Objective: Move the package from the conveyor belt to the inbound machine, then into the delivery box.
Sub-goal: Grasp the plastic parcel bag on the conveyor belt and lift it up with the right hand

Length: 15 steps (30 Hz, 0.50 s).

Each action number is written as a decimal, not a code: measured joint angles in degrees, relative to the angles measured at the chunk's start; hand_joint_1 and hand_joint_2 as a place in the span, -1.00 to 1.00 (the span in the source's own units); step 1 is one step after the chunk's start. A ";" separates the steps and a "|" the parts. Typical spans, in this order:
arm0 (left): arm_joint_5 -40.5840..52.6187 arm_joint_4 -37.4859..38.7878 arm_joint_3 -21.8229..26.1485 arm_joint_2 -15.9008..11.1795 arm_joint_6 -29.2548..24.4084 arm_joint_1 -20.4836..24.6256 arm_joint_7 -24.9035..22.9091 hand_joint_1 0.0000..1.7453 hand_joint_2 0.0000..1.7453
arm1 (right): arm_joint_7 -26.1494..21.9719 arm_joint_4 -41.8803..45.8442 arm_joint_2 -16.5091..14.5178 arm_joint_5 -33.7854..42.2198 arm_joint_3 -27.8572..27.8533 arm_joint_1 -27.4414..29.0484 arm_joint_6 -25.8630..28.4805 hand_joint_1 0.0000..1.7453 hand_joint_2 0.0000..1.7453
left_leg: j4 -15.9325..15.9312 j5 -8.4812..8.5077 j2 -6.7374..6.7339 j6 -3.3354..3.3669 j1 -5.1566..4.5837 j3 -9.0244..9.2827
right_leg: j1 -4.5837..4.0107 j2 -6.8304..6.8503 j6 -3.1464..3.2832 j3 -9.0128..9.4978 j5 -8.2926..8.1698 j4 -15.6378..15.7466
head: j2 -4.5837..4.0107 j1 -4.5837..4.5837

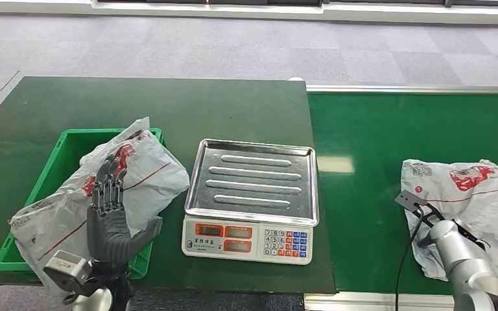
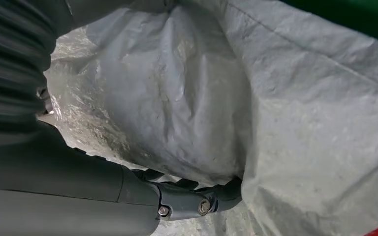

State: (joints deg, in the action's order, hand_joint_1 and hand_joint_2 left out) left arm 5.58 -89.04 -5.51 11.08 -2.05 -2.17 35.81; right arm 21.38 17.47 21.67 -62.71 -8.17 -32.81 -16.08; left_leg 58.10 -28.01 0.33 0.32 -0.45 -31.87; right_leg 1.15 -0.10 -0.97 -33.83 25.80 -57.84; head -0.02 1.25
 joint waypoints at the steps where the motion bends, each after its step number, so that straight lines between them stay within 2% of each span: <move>1: 0.16 0.58 -0.13 0.01 0.01 0.29 -0.07 -1.00 1.00 | -0.43 -0.11 0.21 0.04 -0.02 0.16 -0.41 1.00 1.00 | 0.00 -0.01 0.00 0.02 0.00 0.03 | -0.01 0.00 -0.01 0.03 0.01 0.01 | 0.00 0.01; 10: 1.01 3.26 -0.43 0.01 0.34 1.96 -0.23 -1.00 1.00 | -3.48 -0.30 1.89 0.44 -1.43 1.04 -1.28 1.00 1.00 | 0.06 -0.08 0.00 0.12 0.08 0.29 | -0.09 0.03 -0.06 0.44 0.04 0.15 | -0.01 0.01; 12: 1.05 3.46 -0.43 -0.02 0.35 1.99 -0.32 -1.00 1.00 | -4.46 -0.30 1.94 0.40 -2.10 1.29 1.57 1.00 1.00 | 0.06 -0.08 0.00 0.13 0.08 0.28 | -0.08 0.03 -0.06 0.48 0.04 0.16 | 0.00 0.00; 15: 1.06 3.07 -0.43 -0.11 0.19 1.28 -0.39 -1.00 1.00 | -7.37 -0.25 1.62 0.86 -3.19 1.53 10.35 1.00 1.00 | 0.05 -0.09 0.01 0.13 0.05 -0.04 | -0.04 0.03 -0.08 0.46 0.03 0.15 | -0.01 -0.01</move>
State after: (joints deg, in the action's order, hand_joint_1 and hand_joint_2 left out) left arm 6.64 -85.97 -5.95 10.97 -1.87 -0.89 35.41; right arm 14.01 17.23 23.29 -61.85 -11.36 -31.28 -5.73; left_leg 58.16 -28.10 0.33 0.45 -0.40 -31.91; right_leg 1.12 -0.08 -1.04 -33.37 25.83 -57.69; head -0.03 1.25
